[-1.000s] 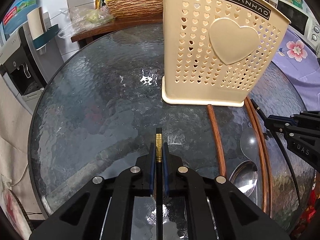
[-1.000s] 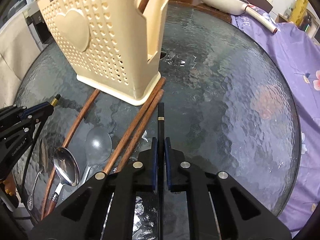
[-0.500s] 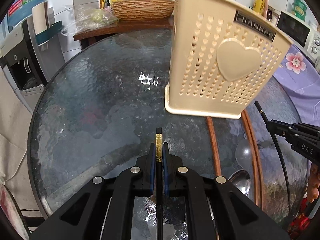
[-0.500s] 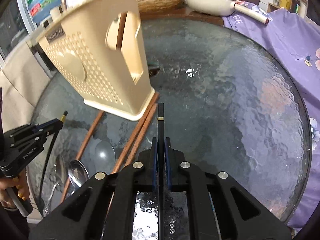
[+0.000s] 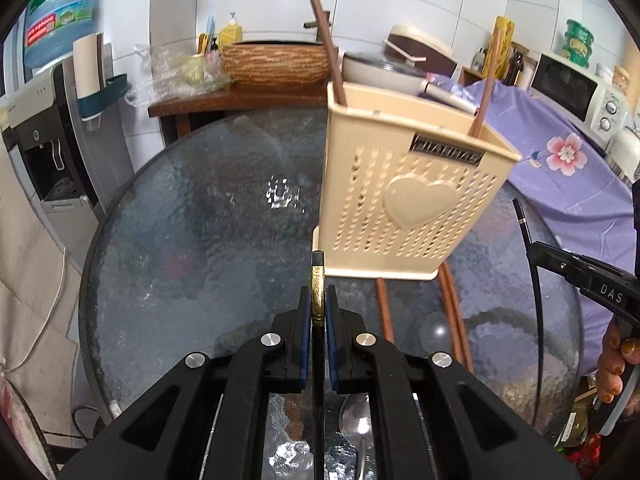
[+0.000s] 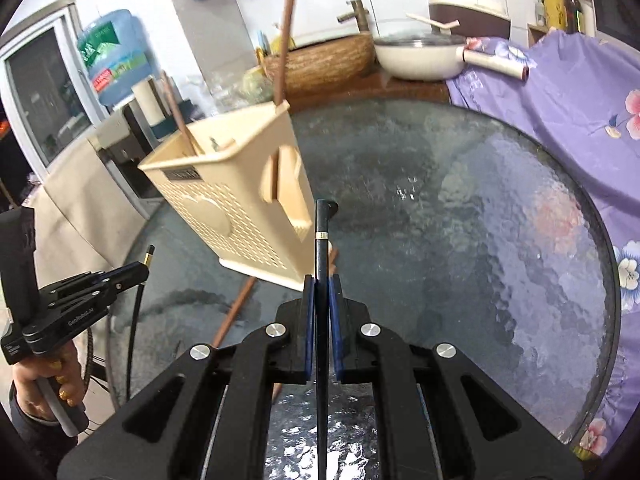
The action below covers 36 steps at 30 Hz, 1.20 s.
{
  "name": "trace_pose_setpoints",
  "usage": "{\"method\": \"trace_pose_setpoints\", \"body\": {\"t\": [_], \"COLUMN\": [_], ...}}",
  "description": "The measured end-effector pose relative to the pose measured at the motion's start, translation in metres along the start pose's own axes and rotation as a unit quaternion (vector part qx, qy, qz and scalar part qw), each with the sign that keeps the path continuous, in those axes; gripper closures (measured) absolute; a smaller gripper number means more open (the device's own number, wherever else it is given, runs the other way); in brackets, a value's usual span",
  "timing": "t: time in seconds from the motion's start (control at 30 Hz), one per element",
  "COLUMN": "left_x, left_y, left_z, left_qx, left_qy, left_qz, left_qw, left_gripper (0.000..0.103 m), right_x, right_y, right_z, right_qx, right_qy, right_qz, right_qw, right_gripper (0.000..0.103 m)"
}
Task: Organize utensils
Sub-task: 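Lift both black chopsticks up over the cream utensil holder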
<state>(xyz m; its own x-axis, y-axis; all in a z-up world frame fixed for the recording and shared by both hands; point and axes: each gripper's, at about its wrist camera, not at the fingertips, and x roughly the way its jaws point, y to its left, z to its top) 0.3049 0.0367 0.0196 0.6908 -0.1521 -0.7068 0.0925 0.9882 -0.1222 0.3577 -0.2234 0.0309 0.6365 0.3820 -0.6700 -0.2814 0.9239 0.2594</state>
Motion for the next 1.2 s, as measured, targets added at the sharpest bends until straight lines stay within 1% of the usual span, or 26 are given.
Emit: {"method": "trace_pose_setpoints", "body": {"t": [0.13,0.5,0.77,1.07,1.2], "left_x": [-0.016,-0.054,-0.080,-0.111,-0.119], "left_y": [-0.006,-0.016,-0.017,-0.018,-0.019], "left_z": [0.001,0.007,0.009,0.018,0.024], "left_qx": [0.005,0.015,0.020,0.022,0.027], "left_qy": [-0.015,-0.056,-0.080,-0.117,-0.129], "left_qz": [-0.007,-0.027,-0.034,-0.043,-0.041], "left_qw": [0.9999,0.9980,0.9960,0.9920,0.9905], "left_gripper": [0.096,0.096,0.096,0.096,0.096], "right_x": [-0.017,-0.058,-0.082,-0.099,-0.106], "right_y": [0.008,0.009,0.018,0.027,0.032], "right_z": [0.001,0.007,0.011,0.015,0.020], "right_qx": [-0.008,-0.014,-0.028,-0.040,-0.044], "right_qy": [-0.026,-0.069,-0.091,-0.103,-0.108], "right_qz": [0.006,0.030,0.042,0.051,0.056], "right_qw": [1.000,0.997,0.995,0.993,0.992], "right_gripper": [0.095,0.095,0.095,0.095,0.095]}}
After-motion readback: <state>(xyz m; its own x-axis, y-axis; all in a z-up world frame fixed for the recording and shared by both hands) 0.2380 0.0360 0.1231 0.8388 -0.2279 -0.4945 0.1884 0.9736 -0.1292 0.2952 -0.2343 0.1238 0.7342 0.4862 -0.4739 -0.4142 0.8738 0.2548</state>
